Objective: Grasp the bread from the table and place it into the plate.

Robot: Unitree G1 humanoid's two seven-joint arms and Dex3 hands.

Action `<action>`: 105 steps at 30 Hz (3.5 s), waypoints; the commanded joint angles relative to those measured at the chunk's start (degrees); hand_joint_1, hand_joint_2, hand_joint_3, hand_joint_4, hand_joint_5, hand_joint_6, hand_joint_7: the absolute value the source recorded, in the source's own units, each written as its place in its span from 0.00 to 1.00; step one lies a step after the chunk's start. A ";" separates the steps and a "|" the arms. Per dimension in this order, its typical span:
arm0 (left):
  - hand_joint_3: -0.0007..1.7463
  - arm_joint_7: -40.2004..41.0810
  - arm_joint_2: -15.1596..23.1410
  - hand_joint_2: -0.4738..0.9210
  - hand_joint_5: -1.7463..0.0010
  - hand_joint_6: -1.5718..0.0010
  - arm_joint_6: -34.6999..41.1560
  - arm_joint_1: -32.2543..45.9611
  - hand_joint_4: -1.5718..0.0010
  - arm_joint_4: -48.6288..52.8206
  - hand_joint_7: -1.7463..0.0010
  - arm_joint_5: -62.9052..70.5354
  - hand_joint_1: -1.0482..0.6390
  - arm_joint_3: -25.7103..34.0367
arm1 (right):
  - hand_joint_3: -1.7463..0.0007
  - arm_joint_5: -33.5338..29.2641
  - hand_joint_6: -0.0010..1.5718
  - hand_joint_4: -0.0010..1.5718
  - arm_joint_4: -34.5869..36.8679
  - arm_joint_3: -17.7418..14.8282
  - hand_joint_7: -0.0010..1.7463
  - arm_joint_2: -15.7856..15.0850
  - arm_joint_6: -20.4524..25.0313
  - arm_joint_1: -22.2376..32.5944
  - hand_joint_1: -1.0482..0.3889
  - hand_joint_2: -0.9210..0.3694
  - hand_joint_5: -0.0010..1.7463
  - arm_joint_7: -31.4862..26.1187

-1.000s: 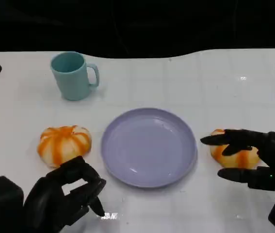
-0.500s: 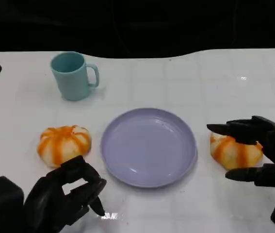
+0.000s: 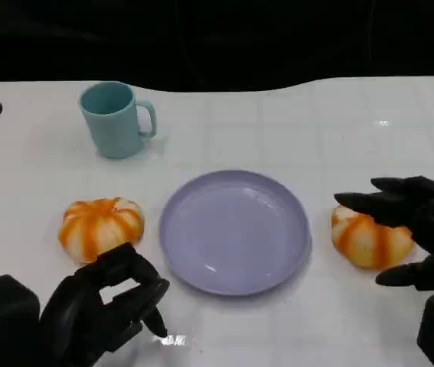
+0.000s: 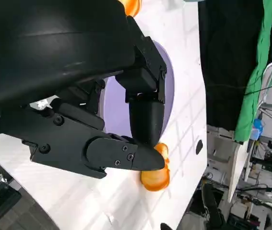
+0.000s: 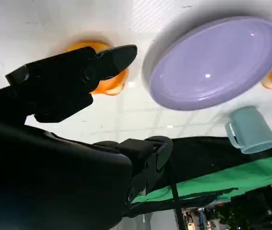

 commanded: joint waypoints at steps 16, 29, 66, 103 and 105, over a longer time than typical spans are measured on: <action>0.12 1.08 0.11 1.00 0.00 0.59 0.47 0.12 0.53 -0.21 0.11 0.55 0.29 0.36 | 0.99 -9.58 0.19 0.06 19.30 10.22 0.01 -0.24 -0.21 -12.80 0.51 0.09 0.16 -2.71; 0.11 1.59 0.03 1.00 0.00 0.58 1.13 0.62 0.53 -1.19 0.11 0.80 0.27 0.18 | 0.99 -10.53 0.23 0.15 31.17 16.48 0.01 3.95 2.78 -20.90 0.48 0.06 0.08 -1.53; 0.14 0.86 0.52 1.00 0.00 0.59 0.15 2.39 0.54 -2.92 0.13 0.64 0.28 -0.37 | 0.58 -6.08 0.45 0.55 51.52 16.84 0.93 9.11 -6.17 -27.49 0.73 0.21 1.00 -25.31; 0.15 1.08 0.35 1.00 0.00 0.59 -0.60 2.69 0.53 -2.73 0.11 1.20 0.29 -0.75 | 0.18 3.84 0.48 0.62 40.83 11.94 0.98 14.87 -18.11 -31.58 0.72 0.52 1.00 -19.50; 0.15 0.96 0.32 1.00 0.00 0.59 -0.76 2.84 0.53 -2.87 0.12 1.15 0.29 -0.82 | 0.17 3.89 0.49 0.62 40.33 12.05 0.97 15.45 -18.10 -31.65 0.70 0.53 1.00 -18.25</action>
